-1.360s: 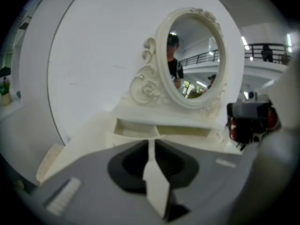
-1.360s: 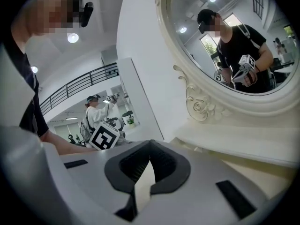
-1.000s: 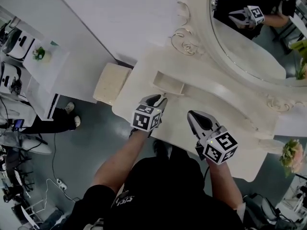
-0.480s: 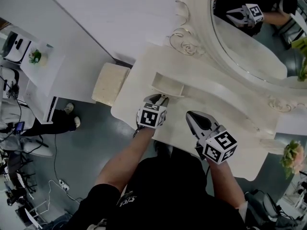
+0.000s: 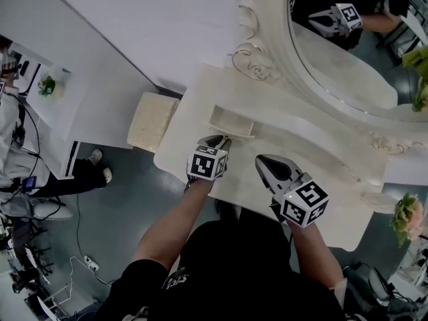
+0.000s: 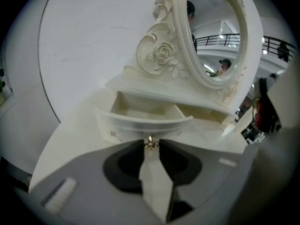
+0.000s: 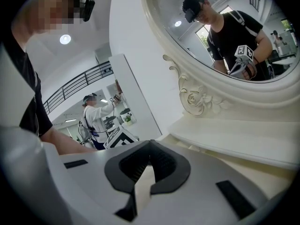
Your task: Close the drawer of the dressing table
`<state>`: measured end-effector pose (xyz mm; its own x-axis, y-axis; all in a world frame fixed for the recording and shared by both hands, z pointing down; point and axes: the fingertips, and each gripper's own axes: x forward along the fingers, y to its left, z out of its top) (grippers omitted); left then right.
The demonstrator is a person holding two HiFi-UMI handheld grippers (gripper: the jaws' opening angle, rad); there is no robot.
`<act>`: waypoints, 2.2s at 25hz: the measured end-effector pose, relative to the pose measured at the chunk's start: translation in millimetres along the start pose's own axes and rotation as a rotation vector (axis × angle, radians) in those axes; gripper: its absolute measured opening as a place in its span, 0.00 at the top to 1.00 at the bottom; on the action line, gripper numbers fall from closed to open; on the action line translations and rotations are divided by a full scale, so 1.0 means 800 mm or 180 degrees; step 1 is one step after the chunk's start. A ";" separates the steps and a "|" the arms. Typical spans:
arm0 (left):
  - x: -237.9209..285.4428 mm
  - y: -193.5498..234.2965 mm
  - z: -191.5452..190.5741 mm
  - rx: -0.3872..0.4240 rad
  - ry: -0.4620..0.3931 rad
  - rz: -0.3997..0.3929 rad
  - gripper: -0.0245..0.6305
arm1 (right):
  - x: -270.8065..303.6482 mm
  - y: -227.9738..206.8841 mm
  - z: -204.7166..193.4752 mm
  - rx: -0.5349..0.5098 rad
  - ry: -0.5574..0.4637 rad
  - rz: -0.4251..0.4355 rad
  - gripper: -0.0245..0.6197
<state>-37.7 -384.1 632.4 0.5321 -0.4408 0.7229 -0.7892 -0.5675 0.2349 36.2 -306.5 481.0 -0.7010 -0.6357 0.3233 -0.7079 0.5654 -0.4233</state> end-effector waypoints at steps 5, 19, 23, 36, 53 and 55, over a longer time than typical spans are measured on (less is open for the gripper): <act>-0.004 -0.003 0.010 0.0009 -0.0043 -0.0017 0.80 | 0.001 -0.002 0.001 0.0030 0.0000 0.0031 0.97; 0.011 -0.005 0.001 0.0219 0.0096 -0.0029 0.81 | -0.002 -0.012 0.002 0.0034 0.0066 0.0015 0.97; 0.011 -0.007 0.002 0.0291 0.0068 -0.0029 0.81 | 0.000 -0.026 -0.013 -0.0023 0.0202 -0.0092 0.97; 0.009 -0.007 0.004 -0.0031 -0.0160 -0.0139 0.79 | 0.079 -0.098 -0.062 -0.0630 0.0797 -0.0399 0.79; 0.005 0.007 0.005 -0.0050 -0.0219 -0.0036 0.66 | 0.105 -0.121 -0.093 -0.1182 0.1006 -0.0536 0.85; 0.005 0.008 0.005 -0.0049 -0.0235 -0.0021 0.66 | 0.105 -0.121 -0.093 -0.1253 0.0976 -0.0566 0.86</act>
<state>-39.1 -392.5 634.0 0.5580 -0.4876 0.6715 -0.7900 -0.5599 0.2498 39.5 -375.4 612.1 -0.5183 -0.5901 0.6189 -0.7558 0.6547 -0.0087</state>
